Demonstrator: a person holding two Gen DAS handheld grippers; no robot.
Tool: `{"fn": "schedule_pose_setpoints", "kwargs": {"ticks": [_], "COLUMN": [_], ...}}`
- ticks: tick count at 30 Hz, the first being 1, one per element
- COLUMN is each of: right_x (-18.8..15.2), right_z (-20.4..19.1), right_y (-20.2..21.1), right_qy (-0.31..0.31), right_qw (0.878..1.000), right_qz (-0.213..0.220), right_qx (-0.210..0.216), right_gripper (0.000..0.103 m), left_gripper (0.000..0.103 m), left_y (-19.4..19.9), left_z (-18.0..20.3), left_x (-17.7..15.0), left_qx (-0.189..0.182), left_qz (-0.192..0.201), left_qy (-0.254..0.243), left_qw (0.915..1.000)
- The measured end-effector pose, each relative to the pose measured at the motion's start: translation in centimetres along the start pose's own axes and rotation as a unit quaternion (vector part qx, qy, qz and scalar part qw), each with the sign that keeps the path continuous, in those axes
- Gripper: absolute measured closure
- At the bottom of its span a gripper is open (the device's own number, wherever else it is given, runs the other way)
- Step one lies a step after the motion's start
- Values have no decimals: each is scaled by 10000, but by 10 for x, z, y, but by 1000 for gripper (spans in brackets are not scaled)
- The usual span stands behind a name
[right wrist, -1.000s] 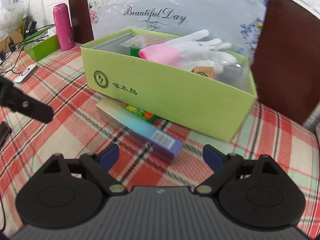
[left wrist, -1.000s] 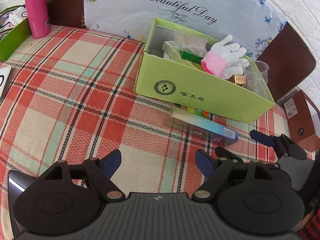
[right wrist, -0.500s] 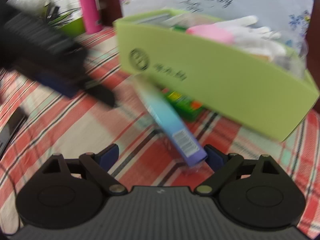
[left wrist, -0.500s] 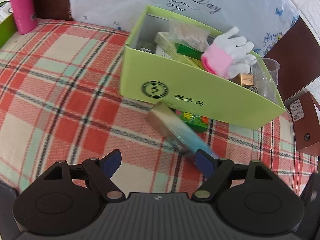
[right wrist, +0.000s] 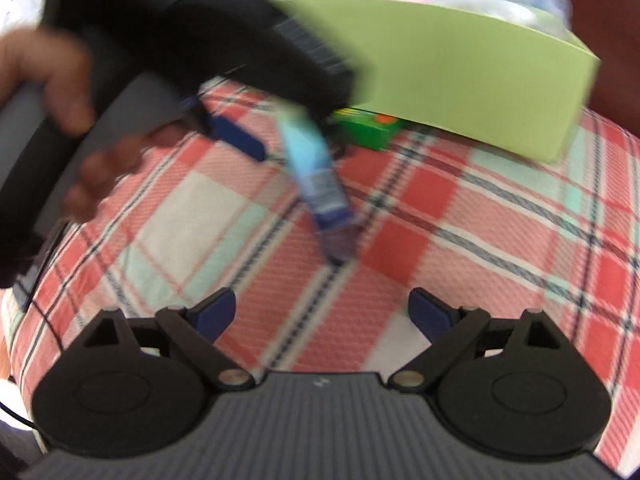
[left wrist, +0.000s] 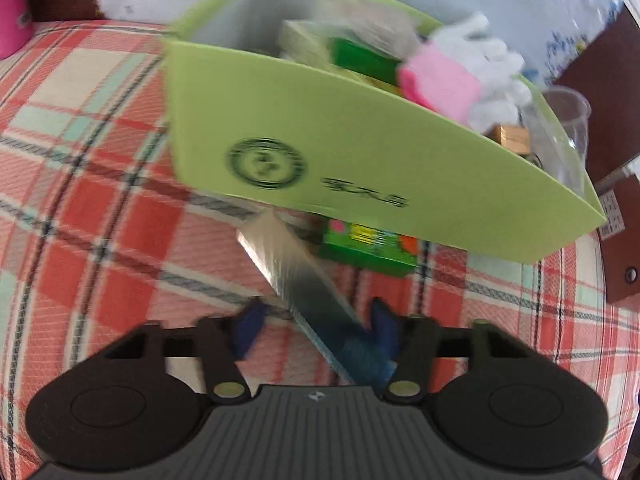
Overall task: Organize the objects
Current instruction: 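Reach the left tool to the long blue-gradient box and grasp it, then grasp the green candy packet with the right tool while the left holds the blue box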
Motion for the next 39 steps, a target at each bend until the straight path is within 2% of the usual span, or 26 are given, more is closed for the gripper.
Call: {"fn": "schedule_pose_setpoints", "kwargs": {"ticks": [3,8,12,16,21,22,24,25,29,32,35,37,39], "right_x": [0,18,51,91,121,122,121,118,94,69,44,42,44], "right_z": [13,27,27,17,6,5,2,-1,-6,-2,2,2,3], "right_y": [3,2,-13,-33,-58,-61,-65,-64,-55,-43,-31,-26,-25], "right_qy": [-264,-610,-1115,-1679,-1857,-1842,-1628,-1391,-281,93,112,-59,-321], "right_qw": [9996,9978,9934,9857,9778,9773,9783,9815,9927,9949,9961,9967,9969], "right_qz": [11,64,13,-23,-36,-36,-56,-10,204,237,192,160,102], "right_qx": [-66,-266,-277,-162,-967,-1049,-1281,-1312,-1155,-972,-853,-794,-711], "right_gripper": [8,8,8,7,7,10,20,28,48,58,60,59,46], "left_gripper": [64,65,65,65,65,64,64,64,64,64,64,64,67], "left_y": [8,23,29,27,26,27,25,24,22,20,21,20,21], "left_z": [-23,-60,-65,-59,-63,-63,-63,-63,-56,-54,-51,-48,-46], "left_x": [-4,-19,-31,-30,-31,-31,-30,-31,-31,-30,-30,-32,-35], "left_qx": [41,247,315,497,366,357,387,407,517,495,515,581,609], "left_qz": [-98,-45,51,64,71,76,87,96,105,139,162,156,152], "left_qy": [174,460,330,76,175,172,148,132,23,45,44,-23,-94], "left_qw": [9998,9986,9989,9987,9992,9992,9991,9990,9986,9987,9985,9982,9980]}}
Point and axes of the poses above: each gripper's, at about its wrist camera, not at the fingertips, and y roughly against the way its jaws point, z to its right, x to its top, the point moved 3 cm from there along -y, roughly the way its jaws point, and after that the axes turned 6 degrees about -z, right-handed, at the moved point
